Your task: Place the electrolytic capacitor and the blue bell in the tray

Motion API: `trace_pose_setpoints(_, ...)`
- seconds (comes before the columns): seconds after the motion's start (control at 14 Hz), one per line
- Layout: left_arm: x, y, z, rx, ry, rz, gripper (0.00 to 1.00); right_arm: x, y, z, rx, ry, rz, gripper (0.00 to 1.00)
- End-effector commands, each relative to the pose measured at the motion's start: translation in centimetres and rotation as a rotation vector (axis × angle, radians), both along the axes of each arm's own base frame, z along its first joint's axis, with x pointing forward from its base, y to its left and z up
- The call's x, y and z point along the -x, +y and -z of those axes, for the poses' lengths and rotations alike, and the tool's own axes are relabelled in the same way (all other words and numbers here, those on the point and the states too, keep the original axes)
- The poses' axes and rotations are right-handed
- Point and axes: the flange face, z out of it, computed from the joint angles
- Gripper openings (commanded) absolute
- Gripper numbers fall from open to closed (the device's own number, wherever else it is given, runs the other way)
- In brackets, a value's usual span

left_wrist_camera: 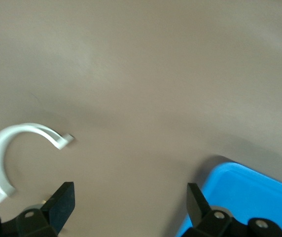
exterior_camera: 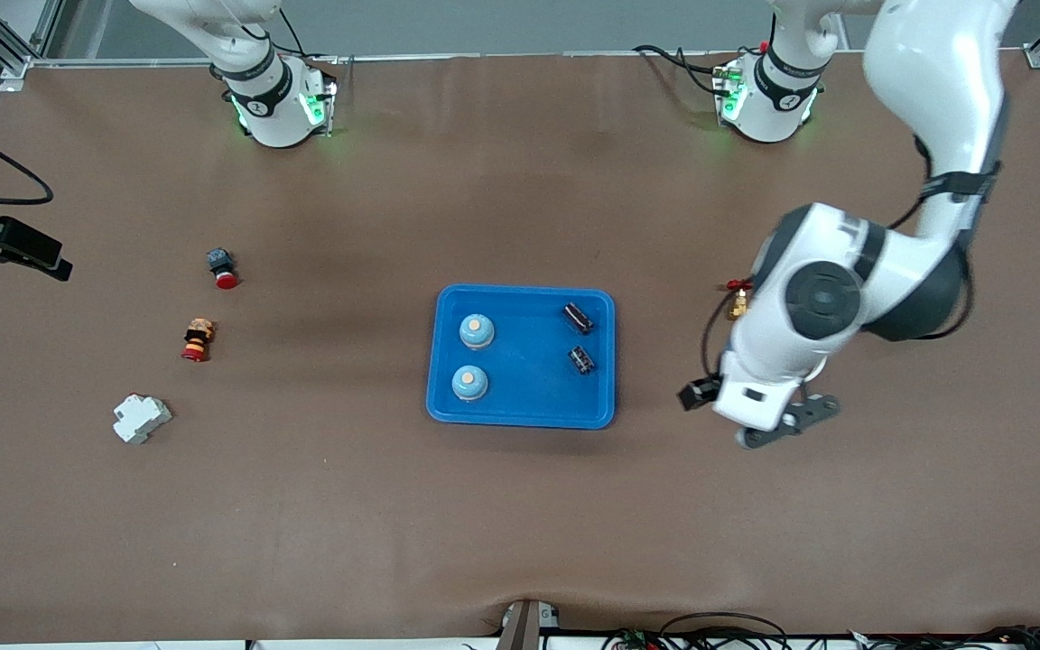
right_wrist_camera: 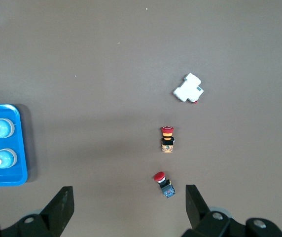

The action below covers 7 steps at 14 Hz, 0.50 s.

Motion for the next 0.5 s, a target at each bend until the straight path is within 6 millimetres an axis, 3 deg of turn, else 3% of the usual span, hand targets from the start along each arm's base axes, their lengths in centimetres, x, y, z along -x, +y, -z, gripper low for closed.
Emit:
trace_pose_setpoints(0.0,-0.5,6.7,-1.5,0.019,0.039,0.108,1.0,0.7,0.0,0.5,0.01,-0.011,-0.02,1.0)
trace_pose_setpoints(0.21,-1.1,14.9,-3.2,0.021,0.05,0.234,1.0,0.7,0.1,0.7,0.012,-0.011,-0.022,1.0)
trace_pose_setpoints(0.43,-0.7,21.2,-5.4,0.05,0.044,0.313,1.0,0.7,0.1,0.7,0.012,-0.011,-0.022,1.0)
